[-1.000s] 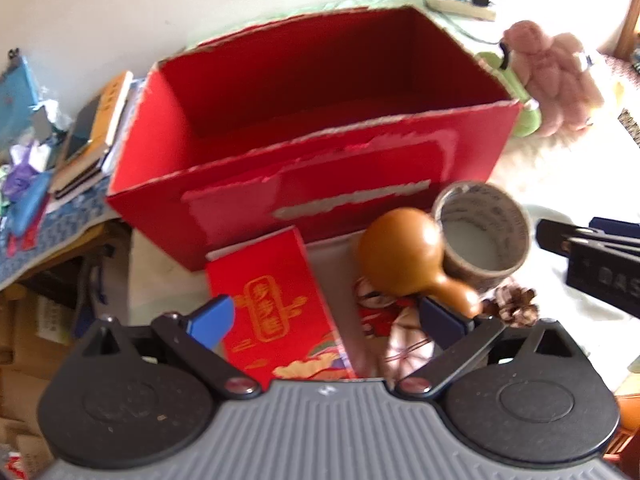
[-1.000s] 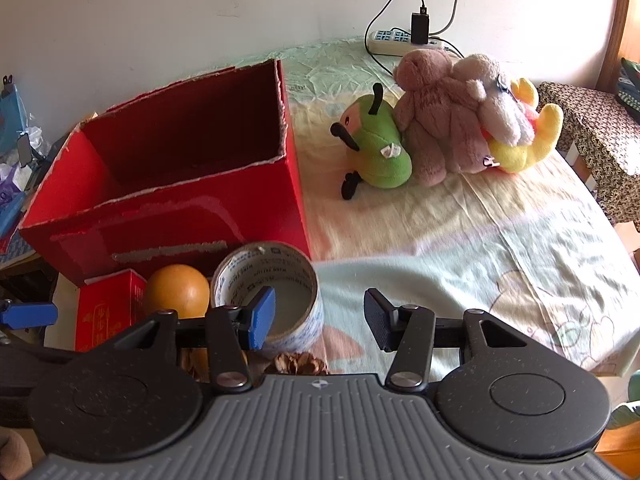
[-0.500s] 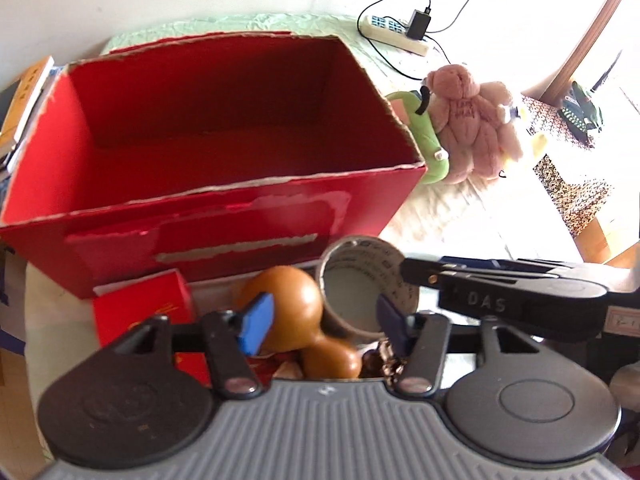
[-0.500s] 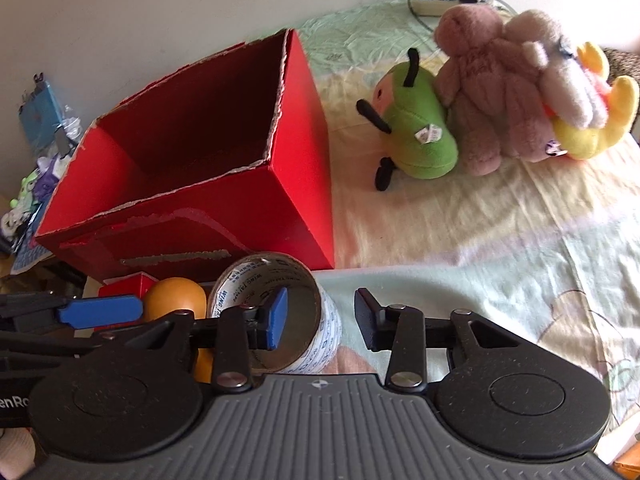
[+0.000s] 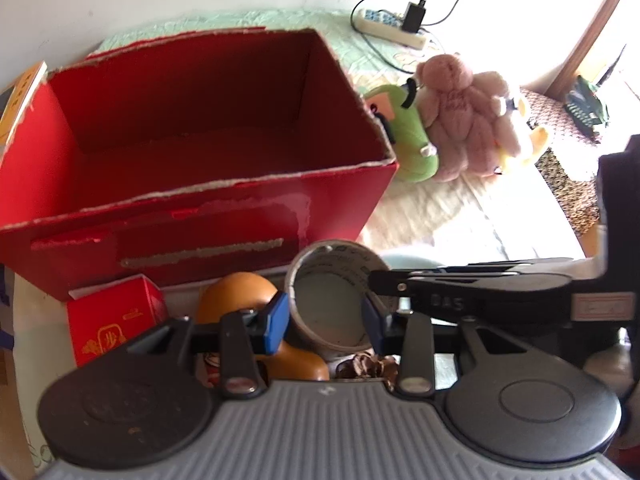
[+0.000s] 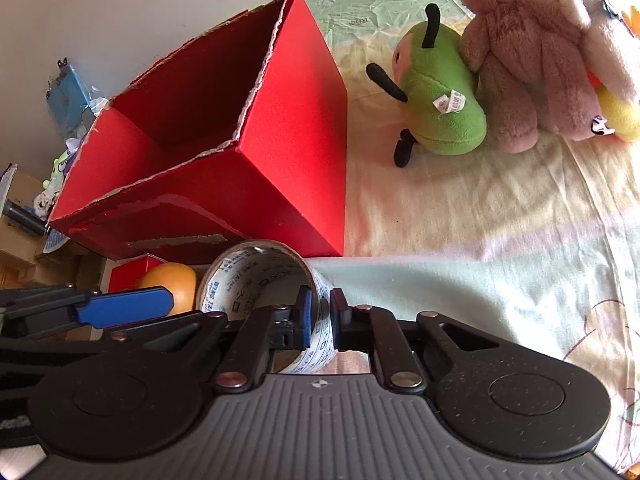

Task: Organize objects
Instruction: 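Close the right gripper on the clear tape roll beside the red box, then lift the tape roll with the right gripper and release it inside the red box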

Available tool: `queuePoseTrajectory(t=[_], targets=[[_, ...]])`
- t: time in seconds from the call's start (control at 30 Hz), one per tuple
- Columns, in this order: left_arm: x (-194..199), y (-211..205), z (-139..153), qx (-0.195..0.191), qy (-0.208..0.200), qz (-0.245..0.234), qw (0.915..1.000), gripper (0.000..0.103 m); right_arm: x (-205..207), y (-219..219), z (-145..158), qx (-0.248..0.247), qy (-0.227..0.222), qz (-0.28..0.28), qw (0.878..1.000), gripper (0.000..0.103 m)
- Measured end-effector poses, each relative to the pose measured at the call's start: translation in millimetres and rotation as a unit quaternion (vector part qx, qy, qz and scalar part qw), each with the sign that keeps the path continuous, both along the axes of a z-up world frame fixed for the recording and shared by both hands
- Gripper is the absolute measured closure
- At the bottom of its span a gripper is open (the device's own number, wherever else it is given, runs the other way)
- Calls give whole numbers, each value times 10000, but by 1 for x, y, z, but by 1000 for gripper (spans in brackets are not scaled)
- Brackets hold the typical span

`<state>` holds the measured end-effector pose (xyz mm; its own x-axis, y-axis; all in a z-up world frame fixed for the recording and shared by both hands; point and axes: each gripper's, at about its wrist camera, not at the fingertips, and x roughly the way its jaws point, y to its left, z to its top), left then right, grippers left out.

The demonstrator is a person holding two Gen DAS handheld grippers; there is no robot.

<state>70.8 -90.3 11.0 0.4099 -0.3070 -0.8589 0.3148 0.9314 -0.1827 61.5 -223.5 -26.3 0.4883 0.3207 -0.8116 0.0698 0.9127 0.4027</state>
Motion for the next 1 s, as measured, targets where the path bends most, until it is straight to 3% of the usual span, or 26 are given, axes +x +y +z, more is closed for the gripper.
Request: queuePoseTrajectory(t=[0.17,0.23,0.3,0.4,0.47,0.73,1.0], targets=[[5,-8,-10,-48,219,-2,9997,62,-5,-9,1,-23,-97,-35,9999,94],[8,-14,-15,-6,329,0,9995,79,-6,-13,-2,-75,-143,-57,9999,93],[10,-18,-18,41,349,45,9994,82,-7,-18,-2,-98,-152,-74,9998,93],[10,-23,-16,57,339,56,9994,96,-11,-28,1,-130,-227,-175,9995,93],[11,-27,-12,44,316,33,9995,99,-13,-35,6,-96,-282,-239,9993,92],[5,-56,31,-212,-159,-297,9992,102,-27,-69,44,-84,-677,-512,9964,92],[11,-72,94,-454,-972,-467,9931,102,-7,-83,96,-77,-1541,-570,9864,92]])
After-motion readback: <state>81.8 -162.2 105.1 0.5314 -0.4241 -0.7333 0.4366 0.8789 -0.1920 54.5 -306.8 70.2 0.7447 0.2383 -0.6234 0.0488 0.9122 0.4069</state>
